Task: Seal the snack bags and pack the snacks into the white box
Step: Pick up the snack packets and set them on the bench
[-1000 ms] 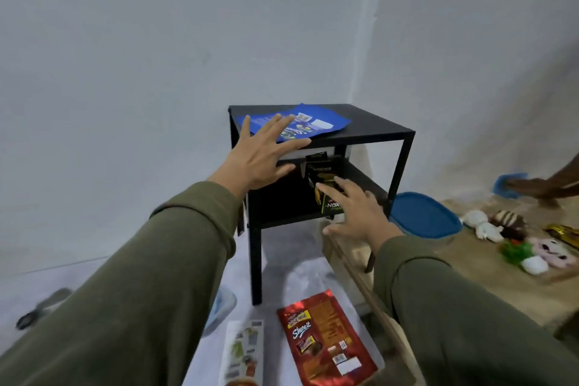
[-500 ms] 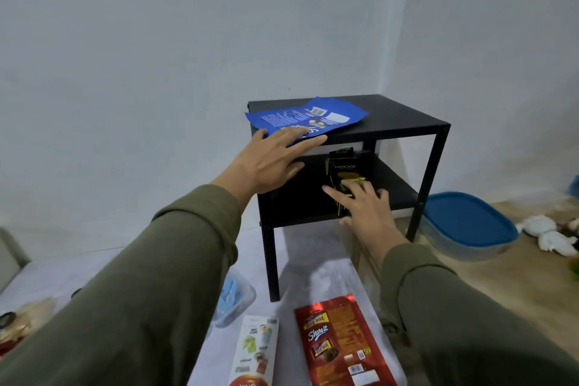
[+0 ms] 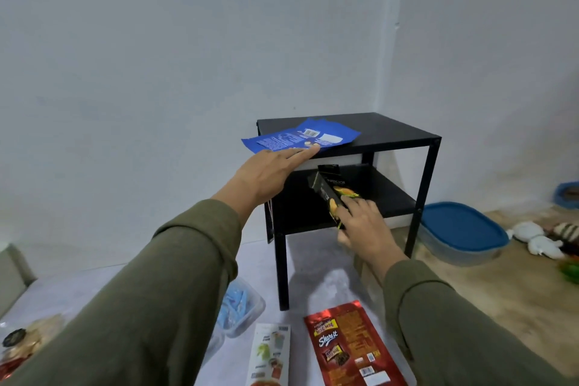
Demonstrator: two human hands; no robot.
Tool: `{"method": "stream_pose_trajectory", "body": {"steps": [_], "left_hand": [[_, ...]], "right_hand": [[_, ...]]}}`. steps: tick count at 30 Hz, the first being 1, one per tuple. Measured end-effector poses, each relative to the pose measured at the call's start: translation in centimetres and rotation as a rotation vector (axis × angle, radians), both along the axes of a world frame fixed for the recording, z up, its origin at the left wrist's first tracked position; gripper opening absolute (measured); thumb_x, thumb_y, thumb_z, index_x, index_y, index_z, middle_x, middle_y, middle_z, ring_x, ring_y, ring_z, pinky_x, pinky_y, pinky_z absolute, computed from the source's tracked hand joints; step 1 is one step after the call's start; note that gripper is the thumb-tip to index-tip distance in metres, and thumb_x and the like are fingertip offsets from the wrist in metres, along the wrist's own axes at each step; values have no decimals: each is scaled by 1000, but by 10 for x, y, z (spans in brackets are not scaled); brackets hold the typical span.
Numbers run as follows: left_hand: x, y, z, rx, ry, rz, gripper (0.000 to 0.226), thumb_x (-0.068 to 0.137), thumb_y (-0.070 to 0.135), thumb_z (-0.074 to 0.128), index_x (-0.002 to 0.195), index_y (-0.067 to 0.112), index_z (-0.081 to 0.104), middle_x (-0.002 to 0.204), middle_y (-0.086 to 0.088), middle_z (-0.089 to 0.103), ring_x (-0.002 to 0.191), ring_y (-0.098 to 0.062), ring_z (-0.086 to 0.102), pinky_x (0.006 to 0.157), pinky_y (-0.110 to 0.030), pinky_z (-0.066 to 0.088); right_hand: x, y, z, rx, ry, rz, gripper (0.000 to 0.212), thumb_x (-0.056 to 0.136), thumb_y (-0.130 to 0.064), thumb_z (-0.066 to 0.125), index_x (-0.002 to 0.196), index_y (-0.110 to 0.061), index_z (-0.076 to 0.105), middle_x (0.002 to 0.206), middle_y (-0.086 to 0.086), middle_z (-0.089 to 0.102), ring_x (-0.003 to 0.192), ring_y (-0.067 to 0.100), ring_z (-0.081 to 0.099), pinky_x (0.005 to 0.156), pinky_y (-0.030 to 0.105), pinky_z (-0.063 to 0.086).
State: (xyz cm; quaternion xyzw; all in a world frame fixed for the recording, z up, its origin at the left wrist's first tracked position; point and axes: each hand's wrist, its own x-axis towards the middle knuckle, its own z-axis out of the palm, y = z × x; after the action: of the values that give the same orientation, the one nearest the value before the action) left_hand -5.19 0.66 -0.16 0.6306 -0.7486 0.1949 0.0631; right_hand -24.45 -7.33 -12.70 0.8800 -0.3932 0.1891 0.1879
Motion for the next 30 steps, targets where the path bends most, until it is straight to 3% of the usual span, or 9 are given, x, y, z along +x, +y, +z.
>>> {"method": "stream_pose_trajectory", "body": {"steps": [3, 7, 12, 20, 26, 30], "left_hand": [[5, 21, 5, -8, 22, -8, 91, 79, -15, 33, 148, 36, 4, 155, 8, 25, 117, -31, 52, 70, -28, 34], [10, 56, 17, -52, 19, -33, 86, 82, -14, 31, 149, 33, 5, 155, 4, 24, 119, -31, 51, 70, -27, 33], [28, 107, 31, -42, 9, -33, 85, 82, -11, 33, 149, 32, 3, 155, 3, 23, 103, -36, 54, 69, -32, 33], [92, 208, 39, -88, 79, -10, 83, 83, -12, 31, 149, 32, 8, 150, -2, 34, 116, -33, 52, 85, -38, 43], [164, 288, 29, -70, 105, 130, 82, 84, -11, 33, 149, 32, 8, 150, -3, 34, 119, -32, 50, 88, -37, 43], [216, 345, 12, -51, 135, 264, 86, 81, -14, 32, 149, 32, 8, 150, -3, 34, 120, -32, 49, 91, -39, 45]], "right_hand": [[3, 27, 8, -23, -40, 9, 45, 46, -24, 72, 87, -8, 64, 94, 14, 68, 75, 29, 63, 69, 33, 49], [4, 72, 24, -52, -130, 3, 44, 60, -32, 42, 94, -9, 58, 99, 15, 64, 80, 30, 58, 69, 35, 45], [10, 133, 46, -134, -213, 49, 38, 69, -32, 44, 100, -11, 52, 96, 19, 61, 76, 33, 57, 61, 34, 44], [57, 214, 66, -188, -268, 173, 32, 86, -36, 48, 102, -8, 53, 93, 22, 58, 76, 34, 56, 66, 37, 51], [138, 258, 78, -78, -206, 313, 37, 84, -37, 48, 96, -4, 58, 90, 18, 60, 76, 34, 56, 68, 40, 52], [214, 289, 76, 86, -201, 484, 50, 85, -45, 42, 115, -8, 54, 97, 17, 60, 86, 37, 56, 75, 43, 50]]}}
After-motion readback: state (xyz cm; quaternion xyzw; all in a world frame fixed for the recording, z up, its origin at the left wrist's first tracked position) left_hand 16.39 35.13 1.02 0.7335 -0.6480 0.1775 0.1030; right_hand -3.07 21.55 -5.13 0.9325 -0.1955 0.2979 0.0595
